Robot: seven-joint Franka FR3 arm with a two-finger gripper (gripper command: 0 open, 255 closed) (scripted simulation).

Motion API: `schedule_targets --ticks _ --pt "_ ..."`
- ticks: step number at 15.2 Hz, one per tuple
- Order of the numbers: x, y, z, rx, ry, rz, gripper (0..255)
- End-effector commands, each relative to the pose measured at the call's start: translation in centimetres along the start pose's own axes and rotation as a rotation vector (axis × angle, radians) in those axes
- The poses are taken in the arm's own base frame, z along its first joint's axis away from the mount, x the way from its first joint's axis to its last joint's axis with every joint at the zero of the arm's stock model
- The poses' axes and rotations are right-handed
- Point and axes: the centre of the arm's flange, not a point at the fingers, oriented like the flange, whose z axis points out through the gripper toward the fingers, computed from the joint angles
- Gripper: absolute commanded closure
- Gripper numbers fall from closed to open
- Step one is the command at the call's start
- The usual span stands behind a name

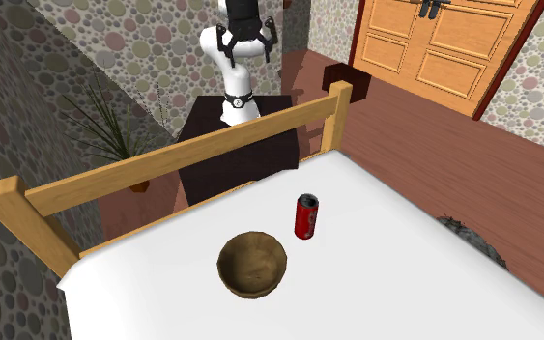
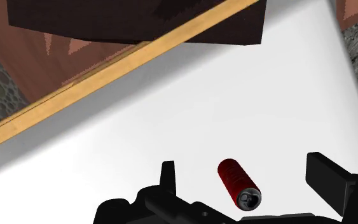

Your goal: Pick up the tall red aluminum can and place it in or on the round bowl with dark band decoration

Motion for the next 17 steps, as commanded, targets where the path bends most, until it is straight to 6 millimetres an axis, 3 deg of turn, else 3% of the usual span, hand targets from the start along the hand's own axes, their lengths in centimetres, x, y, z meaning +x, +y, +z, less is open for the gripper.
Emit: schedule_targets --ticks 1,17 --pt "1.6 -0.9 2.1 -0.006 0.003 0.0 0" --pt "13.4 -7.2 18.6 -0.054 0.006 -0.004 0"
